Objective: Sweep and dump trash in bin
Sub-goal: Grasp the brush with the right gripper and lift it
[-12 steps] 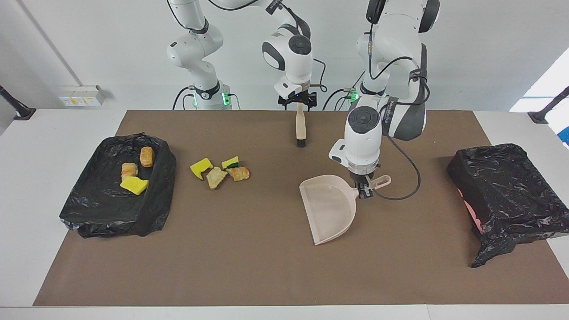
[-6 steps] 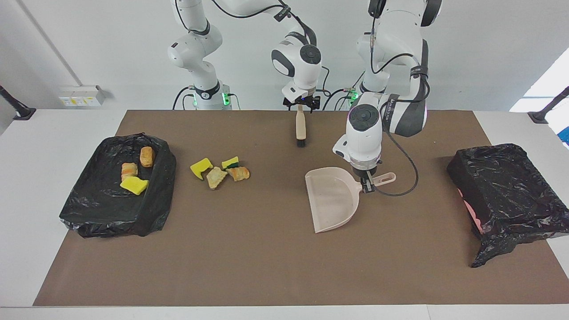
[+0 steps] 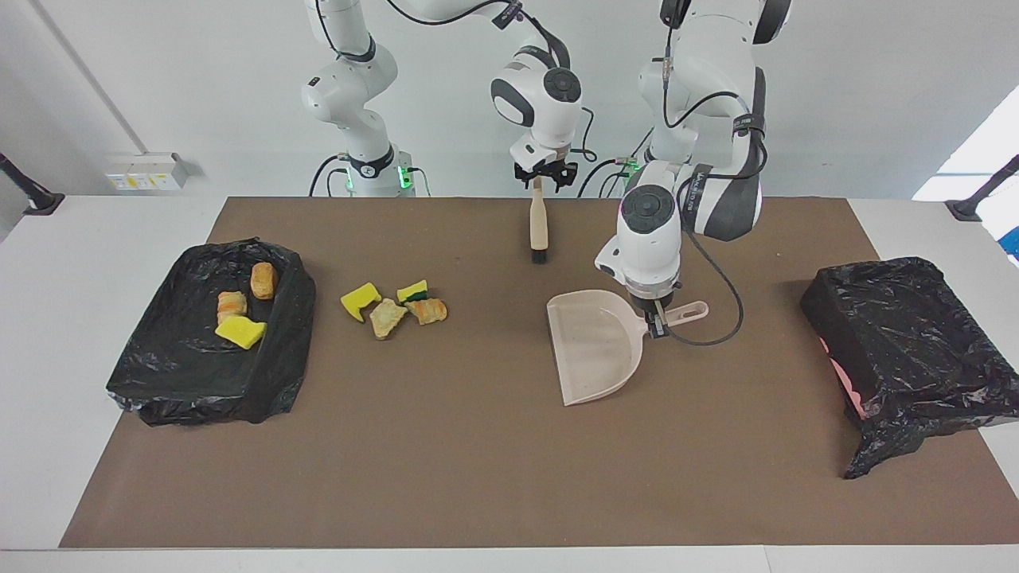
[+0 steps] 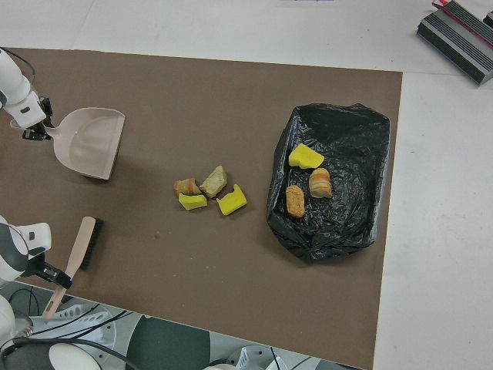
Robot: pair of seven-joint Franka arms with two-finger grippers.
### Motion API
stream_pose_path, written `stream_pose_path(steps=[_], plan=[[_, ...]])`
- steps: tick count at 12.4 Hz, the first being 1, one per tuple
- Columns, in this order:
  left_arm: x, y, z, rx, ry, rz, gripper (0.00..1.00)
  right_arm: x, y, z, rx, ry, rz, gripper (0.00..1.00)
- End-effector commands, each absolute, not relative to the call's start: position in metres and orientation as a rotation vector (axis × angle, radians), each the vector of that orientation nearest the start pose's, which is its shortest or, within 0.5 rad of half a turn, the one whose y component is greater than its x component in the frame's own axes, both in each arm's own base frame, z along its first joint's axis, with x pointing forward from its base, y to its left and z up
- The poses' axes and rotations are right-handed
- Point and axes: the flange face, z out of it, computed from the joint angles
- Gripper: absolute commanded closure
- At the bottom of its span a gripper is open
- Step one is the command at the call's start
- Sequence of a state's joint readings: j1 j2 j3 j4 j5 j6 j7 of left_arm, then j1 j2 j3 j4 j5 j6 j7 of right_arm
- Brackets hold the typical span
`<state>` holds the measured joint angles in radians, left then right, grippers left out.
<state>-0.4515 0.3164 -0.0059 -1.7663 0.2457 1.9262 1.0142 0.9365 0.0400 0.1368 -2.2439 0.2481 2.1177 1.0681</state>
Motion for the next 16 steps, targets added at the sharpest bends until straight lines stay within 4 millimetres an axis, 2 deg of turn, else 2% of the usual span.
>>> stream_pose_path(steps=[1,2,5,7,8,10,11,12,13,14,16], plan=[[0.544,-0.260,0.374,-2.024,2.132,0.362,1.00,0.231,0.443,0.339,-3.128,0.274,0.410,0.90],[0.545,-0.261,0.374,-2.023,2.133,0.349,1.00,0.231,0.444,0.339,-3.124,0.275,0.404,1.00],[0.544,-0.261,0.372,-2.022,2.134,0.353,1.00,0.241,0.447,0.338,-3.110,0.270,0.390,1.00],[0.545,-0.261,0.372,-2.026,2.130,0.348,1.00,0.267,0.454,0.346,-3.080,0.311,0.377,1.00],[0.545,-0.262,0.373,-2.031,2.125,0.336,1.00,0.273,0.455,0.350,-3.075,0.321,0.377,1.00],[0.542,-0.268,0.373,-2.032,2.124,0.332,1.00,0.290,0.439,0.367,-3.092,0.336,0.384,1.00],[0.540,-0.273,0.373,-2.058,2.095,0.323,1.00,0.297,0.428,0.380,-3.112,0.316,0.381,1.00],[0.538,-0.280,0.374,-2.070,2.076,0.304,1.00,0.310,0.407,0.395,-3.156,0.291,0.346,1.00],[0.535,-0.286,0.375,-2.064,2.081,0.297,1.00,0.329,0.379,0.406,-3.218,0.259,0.327,1.00],[0.532,-0.290,0.375,-2.062,2.082,0.297,1.00,0.350,0.343,0.417,-3.268,0.210,0.337,1.00],[0.518,-0.305,0.375,-2.071,2.064,0.291,1.00,0.392,0.278,0.421,-3.356,0.123,0.354,1.00]])
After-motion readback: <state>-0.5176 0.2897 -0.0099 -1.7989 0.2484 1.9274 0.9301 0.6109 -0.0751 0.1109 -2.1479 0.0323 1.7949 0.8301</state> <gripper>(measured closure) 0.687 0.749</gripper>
